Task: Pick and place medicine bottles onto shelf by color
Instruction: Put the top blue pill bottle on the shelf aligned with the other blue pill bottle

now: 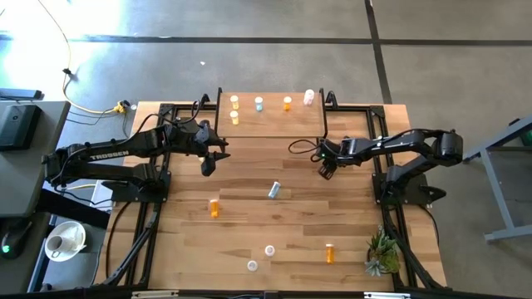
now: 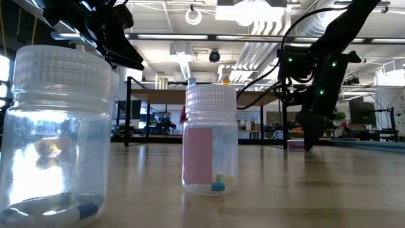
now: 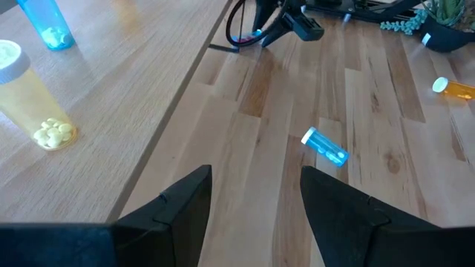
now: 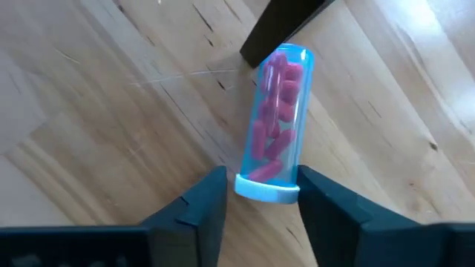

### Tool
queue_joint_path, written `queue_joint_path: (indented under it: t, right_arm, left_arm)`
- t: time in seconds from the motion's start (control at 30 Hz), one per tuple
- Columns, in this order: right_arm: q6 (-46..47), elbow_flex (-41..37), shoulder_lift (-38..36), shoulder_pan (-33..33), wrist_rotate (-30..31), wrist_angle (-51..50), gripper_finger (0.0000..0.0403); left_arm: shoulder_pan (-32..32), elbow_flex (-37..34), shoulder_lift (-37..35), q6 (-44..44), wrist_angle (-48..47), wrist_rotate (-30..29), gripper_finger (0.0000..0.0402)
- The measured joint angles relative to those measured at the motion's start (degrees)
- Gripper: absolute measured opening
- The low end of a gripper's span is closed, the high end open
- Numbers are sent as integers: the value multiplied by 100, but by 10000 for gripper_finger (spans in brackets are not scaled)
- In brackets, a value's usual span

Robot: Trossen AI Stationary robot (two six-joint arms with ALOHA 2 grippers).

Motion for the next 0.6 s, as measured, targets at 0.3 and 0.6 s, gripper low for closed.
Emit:
queue_joint_path:
  t: [0.3,0.6]
  right_arm:
    - [143,4,-4,13,-176,-50,95]
    - [642,85,-4,59,-332,-418,96]
  left_arm:
    - [2,0,0,0,0,1,197]
    - [1,0,0,0,-1,1,197]
